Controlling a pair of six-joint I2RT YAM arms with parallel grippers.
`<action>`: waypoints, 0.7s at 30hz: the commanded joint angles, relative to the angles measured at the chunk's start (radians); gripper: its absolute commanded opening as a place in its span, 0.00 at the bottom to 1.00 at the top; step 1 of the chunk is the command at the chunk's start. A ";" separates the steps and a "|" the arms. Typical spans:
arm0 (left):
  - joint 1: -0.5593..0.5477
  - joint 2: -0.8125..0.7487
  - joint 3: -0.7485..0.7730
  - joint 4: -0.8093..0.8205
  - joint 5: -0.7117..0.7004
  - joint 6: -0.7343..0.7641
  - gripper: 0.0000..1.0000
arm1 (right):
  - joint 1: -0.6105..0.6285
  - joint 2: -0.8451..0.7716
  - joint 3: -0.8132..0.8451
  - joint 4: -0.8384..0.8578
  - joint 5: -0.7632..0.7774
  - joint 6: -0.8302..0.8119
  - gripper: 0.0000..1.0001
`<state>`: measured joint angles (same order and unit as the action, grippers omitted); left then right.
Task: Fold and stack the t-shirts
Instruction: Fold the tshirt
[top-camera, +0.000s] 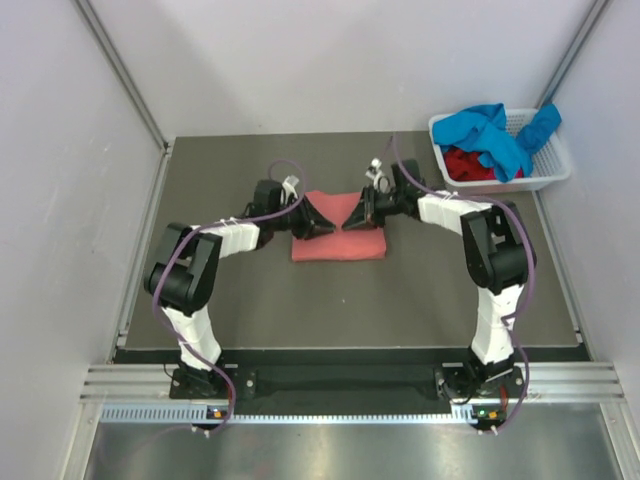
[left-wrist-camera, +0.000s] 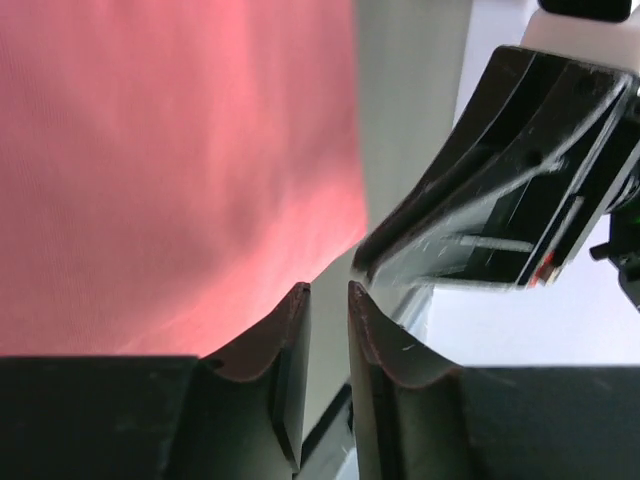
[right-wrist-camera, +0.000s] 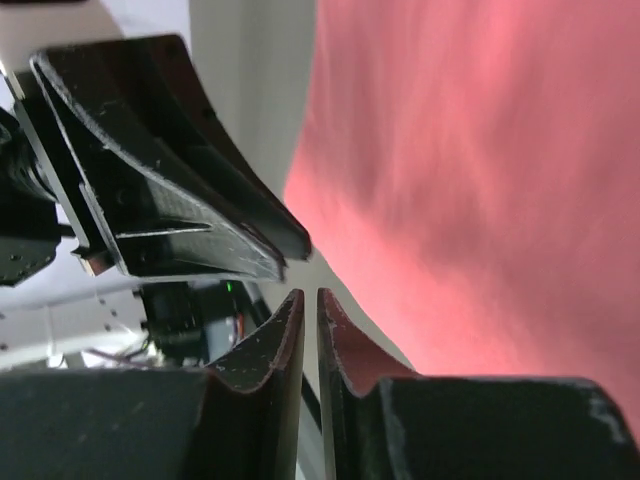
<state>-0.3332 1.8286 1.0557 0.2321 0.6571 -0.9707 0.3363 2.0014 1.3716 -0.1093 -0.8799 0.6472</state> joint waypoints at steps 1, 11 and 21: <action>-0.020 0.008 -0.088 0.274 0.044 -0.109 0.26 | 0.010 -0.009 -0.097 0.144 -0.073 0.003 0.10; 0.120 0.077 -0.247 0.247 0.076 0.015 0.22 | -0.103 0.045 -0.227 0.104 -0.056 -0.145 0.06; 0.082 -0.156 -0.198 0.013 0.067 0.075 0.24 | -0.056 -0.108 -0.200 -0.072 -0.016 -0.239 0.06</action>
<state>-0.2317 1.7779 0.8371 0.2657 0.7139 -0.9146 0.2367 2.0163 1.1511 -0.1596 -0.8925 0.4603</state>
